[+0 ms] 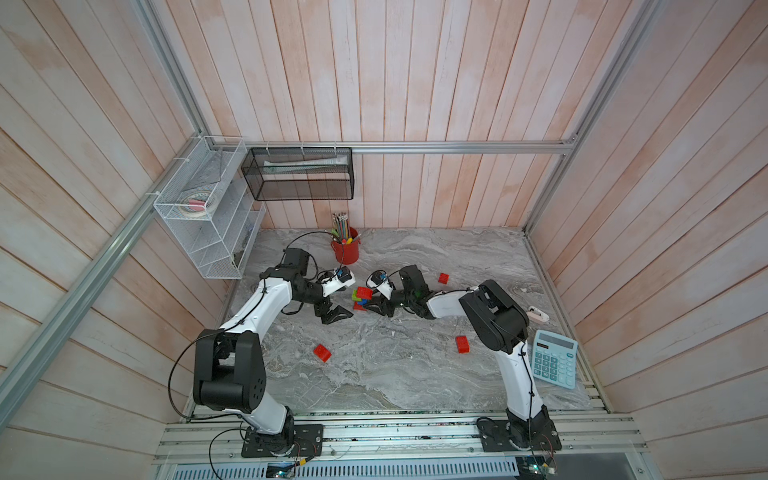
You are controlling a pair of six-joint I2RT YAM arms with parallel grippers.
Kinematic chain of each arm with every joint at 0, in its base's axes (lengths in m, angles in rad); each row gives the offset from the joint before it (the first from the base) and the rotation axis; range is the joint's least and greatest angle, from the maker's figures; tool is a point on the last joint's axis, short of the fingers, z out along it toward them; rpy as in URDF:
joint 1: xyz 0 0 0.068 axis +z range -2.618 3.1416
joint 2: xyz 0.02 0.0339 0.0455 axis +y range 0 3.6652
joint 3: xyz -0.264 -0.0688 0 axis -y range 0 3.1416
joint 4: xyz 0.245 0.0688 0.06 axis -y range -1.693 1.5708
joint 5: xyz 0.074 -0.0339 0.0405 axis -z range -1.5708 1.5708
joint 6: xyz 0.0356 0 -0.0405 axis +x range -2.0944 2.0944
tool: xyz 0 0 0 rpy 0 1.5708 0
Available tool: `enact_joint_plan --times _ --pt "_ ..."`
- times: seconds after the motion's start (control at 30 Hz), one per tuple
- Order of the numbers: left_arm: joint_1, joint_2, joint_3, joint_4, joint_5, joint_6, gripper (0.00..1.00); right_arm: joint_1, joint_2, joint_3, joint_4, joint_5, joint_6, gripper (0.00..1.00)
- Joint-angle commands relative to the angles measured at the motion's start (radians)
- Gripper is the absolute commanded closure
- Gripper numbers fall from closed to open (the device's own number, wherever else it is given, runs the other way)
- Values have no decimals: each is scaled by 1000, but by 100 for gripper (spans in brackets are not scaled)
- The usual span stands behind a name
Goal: Assemble the letter s with lego
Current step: Adjust the lego brick at the center of the board.
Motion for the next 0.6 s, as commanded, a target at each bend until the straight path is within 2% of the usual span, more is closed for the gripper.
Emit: enact_joint_plan --times 0.0,0.17,0.37,0.57 --pt "6 -9 -16 -17 -6 15 0 6 22 18 -13 -3 -9 62" --pt "6 -12 -5 -21 -7 11 0 0 9 10 15 -21 19 68" --pt "9 -29 24 0 0 -21 0 -4 -18 28 17 -55 85 69" --pt "21 -60 54 45 17 -101 0 -7 -63 13 39 -133 288 71"
